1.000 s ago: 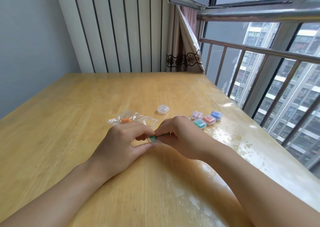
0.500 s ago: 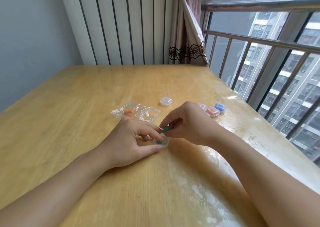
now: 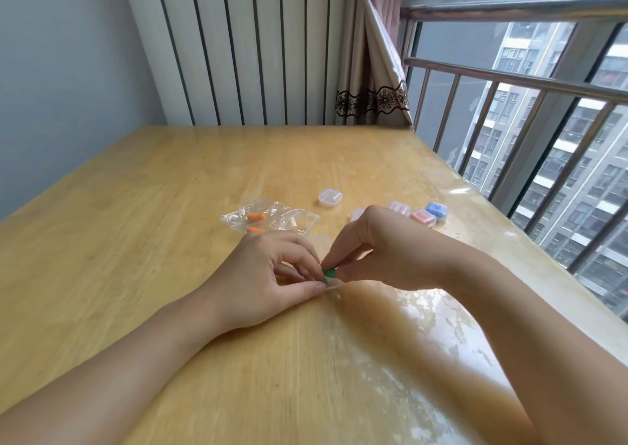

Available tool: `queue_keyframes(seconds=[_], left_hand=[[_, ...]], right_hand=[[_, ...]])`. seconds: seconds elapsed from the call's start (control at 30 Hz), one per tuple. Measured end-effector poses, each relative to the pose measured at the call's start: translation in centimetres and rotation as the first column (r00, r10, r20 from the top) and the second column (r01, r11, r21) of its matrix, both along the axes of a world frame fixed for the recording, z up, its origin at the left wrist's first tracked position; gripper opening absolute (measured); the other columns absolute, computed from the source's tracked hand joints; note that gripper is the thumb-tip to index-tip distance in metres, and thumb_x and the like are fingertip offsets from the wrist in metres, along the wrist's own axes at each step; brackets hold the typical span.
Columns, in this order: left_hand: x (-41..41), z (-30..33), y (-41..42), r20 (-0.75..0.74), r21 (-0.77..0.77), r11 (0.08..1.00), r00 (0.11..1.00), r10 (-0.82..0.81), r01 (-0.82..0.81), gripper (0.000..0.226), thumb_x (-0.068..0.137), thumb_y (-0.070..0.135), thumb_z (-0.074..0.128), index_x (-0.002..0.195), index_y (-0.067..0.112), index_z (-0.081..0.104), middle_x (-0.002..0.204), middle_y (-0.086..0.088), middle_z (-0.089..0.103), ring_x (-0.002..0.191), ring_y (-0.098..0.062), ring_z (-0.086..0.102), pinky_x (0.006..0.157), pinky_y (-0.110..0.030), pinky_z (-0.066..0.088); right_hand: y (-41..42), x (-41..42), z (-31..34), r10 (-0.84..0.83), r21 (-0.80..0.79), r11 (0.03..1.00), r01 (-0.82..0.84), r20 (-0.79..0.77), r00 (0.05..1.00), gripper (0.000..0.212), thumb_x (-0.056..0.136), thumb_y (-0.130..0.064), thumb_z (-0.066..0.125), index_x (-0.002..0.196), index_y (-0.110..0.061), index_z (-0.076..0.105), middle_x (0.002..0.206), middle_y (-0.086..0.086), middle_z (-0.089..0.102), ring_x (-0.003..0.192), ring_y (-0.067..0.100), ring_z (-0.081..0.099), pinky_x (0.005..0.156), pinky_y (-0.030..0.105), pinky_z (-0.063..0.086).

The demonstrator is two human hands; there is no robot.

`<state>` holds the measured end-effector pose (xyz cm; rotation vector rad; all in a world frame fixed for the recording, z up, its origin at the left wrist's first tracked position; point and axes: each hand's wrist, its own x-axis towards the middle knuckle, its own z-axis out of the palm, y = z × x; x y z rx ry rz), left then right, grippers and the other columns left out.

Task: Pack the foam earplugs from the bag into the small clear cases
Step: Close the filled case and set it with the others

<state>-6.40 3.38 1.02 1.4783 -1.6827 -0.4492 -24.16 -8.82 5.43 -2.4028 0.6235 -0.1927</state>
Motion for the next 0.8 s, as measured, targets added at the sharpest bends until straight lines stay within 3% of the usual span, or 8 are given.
queue_keyframes(seconds=[0.13, 0.33, 0.47, 0.57, 0.67, 0.8], left_hand=[[-0.06, 0.01, 0.02, -0.015, 0.005, 1.0, 1.0, 0.002, -0.002, 0.009, 0.077, 0.007, 0.084, 0.077, 0.016, 0.081, 0.09, 0.009, 0.069, 0.081, -0.013, 0.072, 0.074, -0.021, 0.061], [-0.15, -0.03, -0.09, -0.002, 0.006, 1.0, 1.0, 0.017, -0.017, 0.009, 0.079, 0.006, 0.082, 0.078, 0.015, 0.08, 0.089, 0.004, 0.068, 0.082, -0.015, 0.071, 0.074, -0.021, 0.061], [-0.07, 0.05, -0.01, -0.015, 0.018, 1.0, 1.0, 0.016, -0.015, 0.008, 0.079, 0.005, 0.082, 0.079, 0.013, 0.079, 0.091, 0.004, 0.072, 0.084, -0.018, 0.072, 0.074, -0.024, 0.062], [-0.09, -0.03, -0.05, -0.052, 0.045, 0.998, 0.998, 0.036, -0.034, 0.01, 0.08, 0.006, 0.081, 0.08, 0.015, 0.078, 0.089, 0.006, 0.074, 0.084, -0.016, 0.073, 0.074, -0.024, 0.061], [-0.36, -0.01, -0.1, -0.126, 0.091, 0.992, 0.987, 0.104, -0.093, 0.019, 0.079, 0.008, 0.082, 0.089, 0.022, 0.073, 0.085, 0.006, 0.072, 0.078, -0.009, 0.072, 0.072, -0.013, 0.056], [-0.87, -0.15, -0.22, -0.145, 0.079, 0.986, 0.977, 0.155, -0.144, 0.023, 0.079, 0.009, 0.082, 0.094, 0.022, 0.07, 0.088, 0.001, 0.07, 0.074, -0.005, 0.069, 0.066, -0.016, 0.056]], right_hand=[[0.29, 0.2, -0.35, -0.002, -0.076, 0.997, 0.002, -0.009, 1.0, 0.021, 0.078, -0.013, 0.085, 0.095, -0.025, 0.083, 0.088, -0.008, 0.078, 0.081, 0.003, 0.072, 0.073, 0.022, 0.059], [0.01, 0.05, -0.39, -0.013, -0.067, 0.998, 0.013, -0.003, 1.0, 0.025, 0.078, -0.013, 0.083, 0.1, -0.026, 0.08, 0.085, -0.015, 0.074, 0.079, 0.0, 0.07, 0.066, 0.016, 0.055], [-0.08, 0.11, -0.45, -0.034, -0.026, 0.999, 0.034, 0.012, 0.999, 0.039, 0.076, -0.016, 0.087, 0.113, -0.022, 0.074, 0.089, -0.011, 0.074, 0.08, 0.003, 0.07, 0.076, 0.024, 0.06], [-0.18, 0.18, -0.59, -0.046, -0.02, 0.999, 0.046, 0.012, 0.999, 0.034, 0.075, -0.017, 0.087, 0.108, -0.02, 0.078, 0.086, -0.008, 0.073, 0.078, 0.006, 0.07, 0.076, 0.026, 0.059], [-0.09, 0.25, -0.72, -0.044, -0.003, 0.999, 0.044, 0.009, 0.999, 0.025, 0.077, -0.021, 0.086, 0.102, -0.02, 0.081, 0.08, -0.01, 0.072, 0.08, 0.01, 0.072, 0.074, 0.031, 0.061], [0.02, 0.26, -0.94, -0.055, 0.068, 0.996, 0.054, 0.024, 0.998, 0.02, 0.081, -0.037, 0.083, 0.095, -0.022, 0.081, 0.078, -0.002, 0.077, 0.075, 0.017, 0.075, 0.074, 0.045, 0.063]])
